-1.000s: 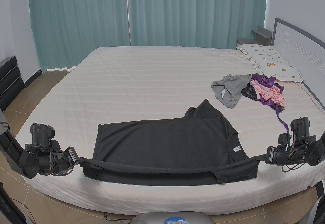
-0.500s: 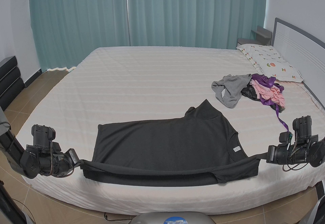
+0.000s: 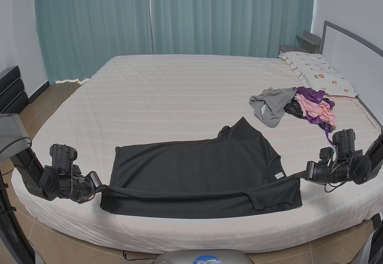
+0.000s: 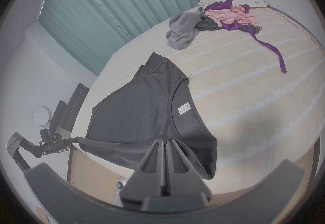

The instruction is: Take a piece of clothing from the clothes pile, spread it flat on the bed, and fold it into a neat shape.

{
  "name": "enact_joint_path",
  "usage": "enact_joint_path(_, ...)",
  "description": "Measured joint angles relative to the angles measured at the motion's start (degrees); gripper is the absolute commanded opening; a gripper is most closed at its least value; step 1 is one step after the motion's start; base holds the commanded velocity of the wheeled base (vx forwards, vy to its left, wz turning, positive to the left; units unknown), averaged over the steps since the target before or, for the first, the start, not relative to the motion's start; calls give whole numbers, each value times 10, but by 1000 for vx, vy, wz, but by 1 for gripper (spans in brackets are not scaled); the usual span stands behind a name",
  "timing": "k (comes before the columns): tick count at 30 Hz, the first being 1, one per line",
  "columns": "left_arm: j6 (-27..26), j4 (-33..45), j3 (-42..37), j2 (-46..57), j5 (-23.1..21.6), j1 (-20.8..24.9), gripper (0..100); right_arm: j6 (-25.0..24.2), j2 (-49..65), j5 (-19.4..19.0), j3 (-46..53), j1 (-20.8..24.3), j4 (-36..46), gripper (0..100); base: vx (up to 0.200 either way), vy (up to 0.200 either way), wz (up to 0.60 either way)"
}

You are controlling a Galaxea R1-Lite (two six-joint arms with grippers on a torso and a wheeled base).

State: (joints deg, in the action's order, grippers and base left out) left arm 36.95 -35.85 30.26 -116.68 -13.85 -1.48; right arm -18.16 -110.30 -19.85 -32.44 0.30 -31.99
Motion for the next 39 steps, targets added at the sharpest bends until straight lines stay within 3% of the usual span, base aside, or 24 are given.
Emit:
enact_joint_path(7, 33, 1, 38, -34, 1, 2, 0, -23, -49, 0, -37, 0, 0, 0, 0, 0, 0)
enact_joint_path(17, 36, 17, 66, -63, 1, 4, 0, -47, -103, -1, -70, 0, -5, 0, 0, 0, 0)
enact_joint_path(18, 36, 18, 67, -65, 1, 4, 0, -50, -108, -1, -73, 0, -6, 100, 0, 0, 0)
enact_joint_path(21, 36, 18, 68, -68, 2, 5, 0, -51, -118, -3, -76, 1, -7, 100, 0, 0, 0)
enact_joint_path(22, 36, 18, 68, -68, 2, 5, 100, -52, -121, -4, -77, 2, -7, 100, 0, 0, 0)
enact_joint_path(30, 36, 19, 63, -69, 3, 5, 100, -59, -127, -6, -74, 4, -7, 100, 0, 0, 0)
enact_joint_path(39, 36, 19, 49, -43, 2, -10, 100, -117, -94, -36, -36, 3, -10, 100, 0, 0, 0)
